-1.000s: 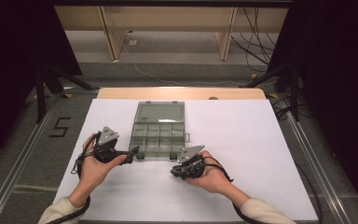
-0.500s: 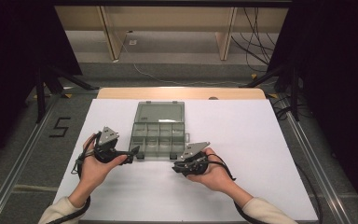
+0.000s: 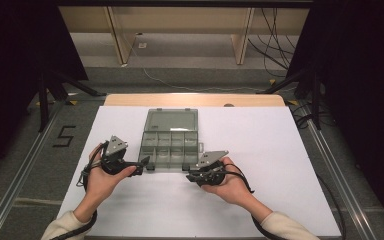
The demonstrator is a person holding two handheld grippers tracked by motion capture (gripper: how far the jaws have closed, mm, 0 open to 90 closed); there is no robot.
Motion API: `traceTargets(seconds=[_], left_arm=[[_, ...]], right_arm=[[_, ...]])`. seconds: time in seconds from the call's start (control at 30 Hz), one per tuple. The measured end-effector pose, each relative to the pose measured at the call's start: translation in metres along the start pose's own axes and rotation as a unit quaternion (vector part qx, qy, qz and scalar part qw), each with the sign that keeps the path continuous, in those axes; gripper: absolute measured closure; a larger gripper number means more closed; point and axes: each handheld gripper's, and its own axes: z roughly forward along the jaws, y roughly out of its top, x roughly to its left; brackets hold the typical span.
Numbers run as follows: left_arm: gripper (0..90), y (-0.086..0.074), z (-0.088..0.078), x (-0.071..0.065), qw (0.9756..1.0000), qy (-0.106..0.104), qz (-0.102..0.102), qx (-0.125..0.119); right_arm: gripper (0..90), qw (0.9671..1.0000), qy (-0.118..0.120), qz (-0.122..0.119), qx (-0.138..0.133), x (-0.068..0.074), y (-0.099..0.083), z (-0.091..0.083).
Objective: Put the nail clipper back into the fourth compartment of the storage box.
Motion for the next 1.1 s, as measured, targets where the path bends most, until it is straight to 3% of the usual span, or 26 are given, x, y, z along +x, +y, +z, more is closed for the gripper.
traceTargets(seconds=[0.33, 1.1], left_arm=[[1.8, 0.0, -0.001, 0.001, 1.0, 0.003, 0.001, -0.002], [2.2, 0.0, 0.0, 0.001, 1.0, 0.004, -0.007, -0.003]], right_arm=[[78.5, 0.9999, -0.003, 0.012, -0.001, -0.001, 0.003, -0.006], [79.3, 0.9992, -0.018, 0.017, -0.03, -0.008, 0.011, -0.019]])
